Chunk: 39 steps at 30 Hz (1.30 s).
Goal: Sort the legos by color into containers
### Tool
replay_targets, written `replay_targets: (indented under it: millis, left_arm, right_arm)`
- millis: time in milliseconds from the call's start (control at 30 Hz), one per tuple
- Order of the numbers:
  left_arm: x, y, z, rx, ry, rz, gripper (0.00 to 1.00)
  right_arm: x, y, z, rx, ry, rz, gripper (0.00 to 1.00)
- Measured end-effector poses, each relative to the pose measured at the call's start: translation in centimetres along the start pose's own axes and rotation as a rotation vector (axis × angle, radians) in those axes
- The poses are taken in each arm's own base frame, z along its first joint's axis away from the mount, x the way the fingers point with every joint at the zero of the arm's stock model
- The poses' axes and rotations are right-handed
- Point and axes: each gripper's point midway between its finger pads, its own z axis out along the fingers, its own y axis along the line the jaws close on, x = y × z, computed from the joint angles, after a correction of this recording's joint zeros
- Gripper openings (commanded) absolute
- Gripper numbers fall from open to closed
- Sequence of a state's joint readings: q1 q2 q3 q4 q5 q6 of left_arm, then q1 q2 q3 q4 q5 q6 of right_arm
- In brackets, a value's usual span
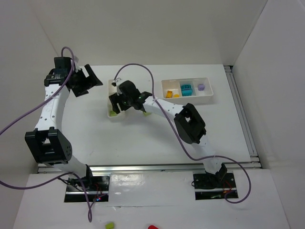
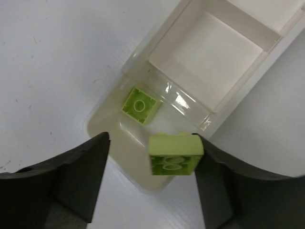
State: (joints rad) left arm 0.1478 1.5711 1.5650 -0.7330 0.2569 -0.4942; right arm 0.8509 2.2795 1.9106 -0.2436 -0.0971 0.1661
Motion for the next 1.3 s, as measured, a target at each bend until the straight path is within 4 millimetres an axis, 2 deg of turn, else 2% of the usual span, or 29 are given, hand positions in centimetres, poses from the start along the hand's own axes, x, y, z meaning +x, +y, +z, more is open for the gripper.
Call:
replay_targets:
  millis: [133,233,367,533,767,933,1067,1300]
  left_arm:
    - [0.1,-0.2,0.0,0.010,0.006,0.000,1.00]
    - [0.2,-0.4,0.0,0.021,0.011,0.001,1.00]
    - [0.4,-0.7,0.1,0.035,0.021,0.002,1.00]
    - [1.1,-0.9,1.1,0.044,0.057,0.004,1.00]
    - [2.0,-1.4,2.0,0.059,0.093,0.030,1.00]
    - [2.4,-1.8,2.3,0.067,0.108,0.038,1.00]
    - [2.8,-2.1,2.6,0.073,0.120,0.047,1.00]
    - [3.9,-2.9,3.3,0.088,0.155,0.064,1.00]
  right_arm:
    - [-0.2,-1.0,0.0,0.058,-0.010,-0.003,0.88]
    - [-0.1,-1.9,-1.4,0.115,-0.024,0.001,0.88]
    - [-0.2,-3.3,-4.8,0.164,-0.035,0.019,0.80]
    - [-2.6,-5.5,-7.4,0.222,-0.101,0.058,0.65]
    - [0.7,-10.9,-9.0,0.396,-0.021,0.178,0.68]
    - [3.5,-13.5,-9.5,0.473,0.063,0.238,0.70]
    - [5.3,-13.9,-9.5,0.436,0.117,0.270,0.77]
    - [8.4,-13.1,-7.4,0.339,0.207,0.299,0.75]
